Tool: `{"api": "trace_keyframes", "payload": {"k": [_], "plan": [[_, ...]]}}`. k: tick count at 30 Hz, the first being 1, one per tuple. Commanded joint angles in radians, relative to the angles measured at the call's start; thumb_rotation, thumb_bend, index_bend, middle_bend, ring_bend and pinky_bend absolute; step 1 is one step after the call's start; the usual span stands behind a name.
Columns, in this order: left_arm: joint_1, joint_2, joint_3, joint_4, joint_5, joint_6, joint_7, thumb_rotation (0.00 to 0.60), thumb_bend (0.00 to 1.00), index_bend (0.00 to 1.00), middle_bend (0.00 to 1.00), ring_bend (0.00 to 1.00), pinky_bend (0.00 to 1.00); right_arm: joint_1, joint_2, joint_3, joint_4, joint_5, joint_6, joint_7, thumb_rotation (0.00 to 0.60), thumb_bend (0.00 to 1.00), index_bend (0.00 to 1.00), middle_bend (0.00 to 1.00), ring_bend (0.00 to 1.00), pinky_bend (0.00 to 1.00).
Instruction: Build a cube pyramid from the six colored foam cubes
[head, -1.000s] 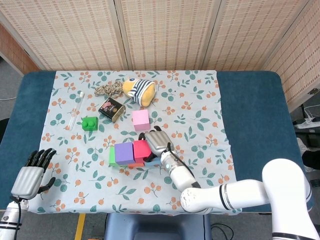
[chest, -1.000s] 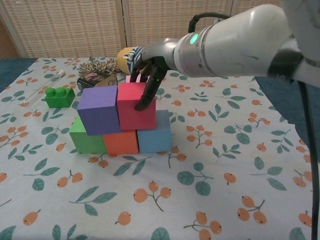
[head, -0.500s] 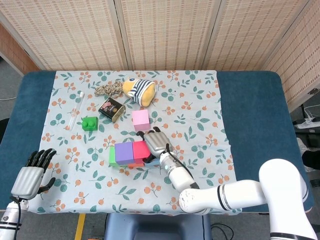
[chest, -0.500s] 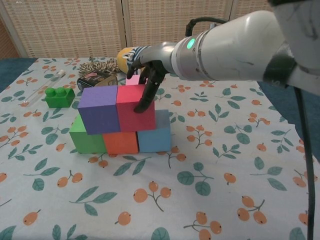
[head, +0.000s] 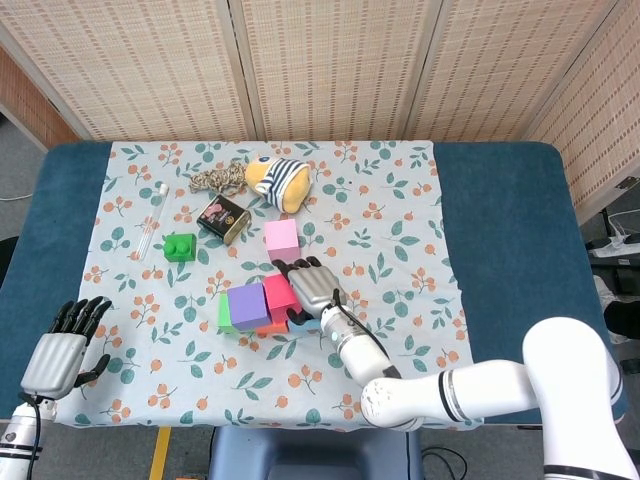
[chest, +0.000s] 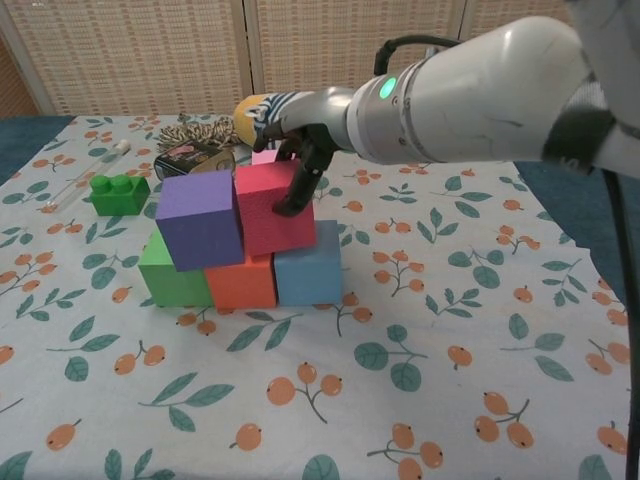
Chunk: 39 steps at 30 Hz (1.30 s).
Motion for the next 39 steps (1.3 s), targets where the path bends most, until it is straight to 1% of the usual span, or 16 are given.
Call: {"api": "trace_keyframes", "payload": {"k": [1, 5, 12, 21, 24, 27, 33, 37, 39], "plan": [[0.000, 0.000, 0.001, 0.000, 0.001, 0.000, 0.000, 0.600, 0.35, 0.00, 0.03, 0.00, 0.05, 0.004, 0.004, -0.003, -0.003, 0.007, 0.001, -0.007, 0.600, 0.31, 0.00, 0.16, 0.07, 0.02], [0.001, 0.001, 0.000, -0.002, 0.002, 0.003, -0.002, 0.600, 0.35, 0.00, 0.03, 0.00, 0.05, 0.006, 0.006, -0.003, -0.004, 0.013, 0.004, -0.007, 0.600, 0.30, 0.00, 0.14, 0.06, 0.02], [0.001, 0.002, 0.000, -0.002, 0.001, 0.001, -0.003, 0.600, 0.35, 0.00, 0.03, 0.00, 0.05, 0.009, 0.014, -0.002, -0.022, 0.015, 0.013, -0.007, 0.600, 0.22, 0.00, 0.13, 0.06, 0.02], [0.004, 0.005, 0.000, -0.003, 0.004, 0.007, -0.009, 0.600, 0.35, 0.00, 0.03, 0.00, 0.05, 0.019, 0.023, 0.004, -0.048, 0.035, 0.031, -0.016, 0.600, 0.18, 0.00, 0.12, 0.06, 0.02], [0.004, 0.006, 0.000, -0.003, 0.006, 0.010, -0.011, 0.600, 0.35, 0.00, 0.03, 0.00, 0.05, 0.018, 0.038, 0.006, -0.056, 0.047, 0.030, -0.018, 0.600, 0.16, 0.00, 0.11, 0.05, 0.02], [0.007, 0.008, -0.001, -0.003, 0.006, 0.014, -0.014, 0.600, 0.35, 0.00, 0.03, 0.00, 0.05, 0.004, 0.058, 0.013, -0.057, 0.033, 0.019, 0.003, 0.600, 0.15, 0.00, 0.10, 0.04, 0.02], [0.009, 0.009, -0.006, 0.000, -0.004, 0.015, -0.015, 0.600, 0.35, 0.00, 0.03, 0.00, 0.05, -0.043, 0.119, 0.034, -0.024, -0.025, -0.036, 0.075, 0.600, 0.14, 0.00, 0.07, 0.00, 0.02], [0.003, 0.001, -0.013, 0.008, -0.027, -0.007, -0.005, 0.600, 0.35, 0.00, 0.03, 0.00, 0.05, -0.058, 0.165, 0.057, 0.019, -0.019, -0.077, 0.114, 0.600, 0.14, 0.00, 0.06, 0.00, 0.02], [0.000, -0.003, -0.016, 0.010, -0.034, -0.014, 0.000, 0.600, 0.35, 0.00, 0.03, 0.00, 0.05, -0.051, 0.168, 0.061, 0.058, -0.011, -0.090, 0.117, 0.600, 0.14, 0.00, 0.06, 0.00, 0.02]]}}
